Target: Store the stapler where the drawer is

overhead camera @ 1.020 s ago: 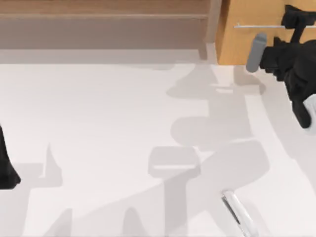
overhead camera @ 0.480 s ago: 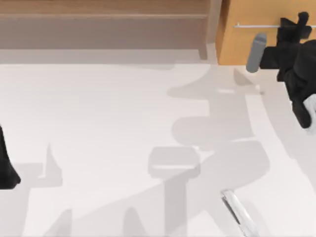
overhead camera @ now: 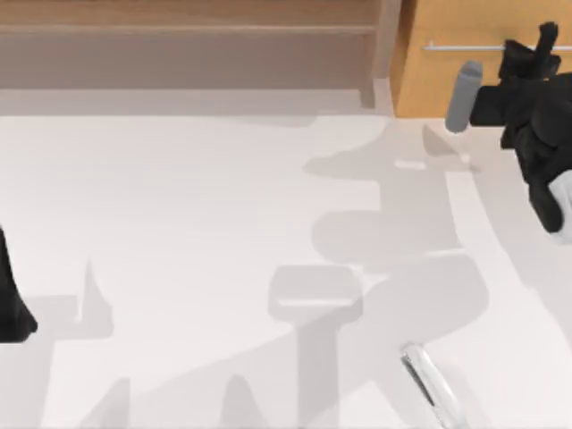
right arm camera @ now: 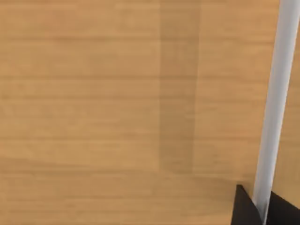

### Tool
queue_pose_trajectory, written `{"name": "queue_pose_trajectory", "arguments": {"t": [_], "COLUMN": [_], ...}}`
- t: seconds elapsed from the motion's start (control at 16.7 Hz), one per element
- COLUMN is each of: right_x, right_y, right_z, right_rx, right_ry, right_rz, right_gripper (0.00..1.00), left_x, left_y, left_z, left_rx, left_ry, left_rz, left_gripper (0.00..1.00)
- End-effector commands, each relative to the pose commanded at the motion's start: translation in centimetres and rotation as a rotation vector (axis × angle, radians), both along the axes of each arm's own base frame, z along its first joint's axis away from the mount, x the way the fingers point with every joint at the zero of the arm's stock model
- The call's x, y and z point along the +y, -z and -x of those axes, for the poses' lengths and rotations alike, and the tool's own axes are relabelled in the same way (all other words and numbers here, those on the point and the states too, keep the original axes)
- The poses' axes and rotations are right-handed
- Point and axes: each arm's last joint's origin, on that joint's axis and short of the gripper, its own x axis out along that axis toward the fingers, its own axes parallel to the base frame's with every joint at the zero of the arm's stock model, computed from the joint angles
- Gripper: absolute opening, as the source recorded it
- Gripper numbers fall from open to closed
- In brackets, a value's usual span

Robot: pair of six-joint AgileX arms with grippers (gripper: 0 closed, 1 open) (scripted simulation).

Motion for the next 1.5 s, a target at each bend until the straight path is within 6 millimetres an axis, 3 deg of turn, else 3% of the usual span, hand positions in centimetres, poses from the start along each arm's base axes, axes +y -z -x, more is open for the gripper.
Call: {"name": "queue_pose_trajectory", "arguments": {"t": [0.3, 0.66, 1.08, 1.5], "right_x": [0.2, 0.1, 0.1, 0.1], "right_y": [-0.5, 0.2, 0.2, 0.3], "right_z": [0.8, 6.0, 6.6, 11.8], "right_rx": [-0.017, 0.009, 0.006, 0.013], "right_ry": [-0.003, -0.001, 0.001, 0.002], "right_rz": [-0.004, 0.000, -0.001, -0.003], "right_gripper": [0.00, 0.00, 0.00, 0.00], "left_x": [0.0, 0.0, 0.0, 0.0], "left_y": [0.0, 0.0, 0.0, 0.0], "left_z": [0.0, 0.0, 0.0, 0.0], "left_rx": [0.000, 0.000, 0.000, 0.000], "left_ry": [0.000, 0.000, 0.000, 0.000], "left_rz": [0.000, 0.000, 0.000, 0.000], "left_gripper": [1.00, 1.00, 1.00, 1.00]}}
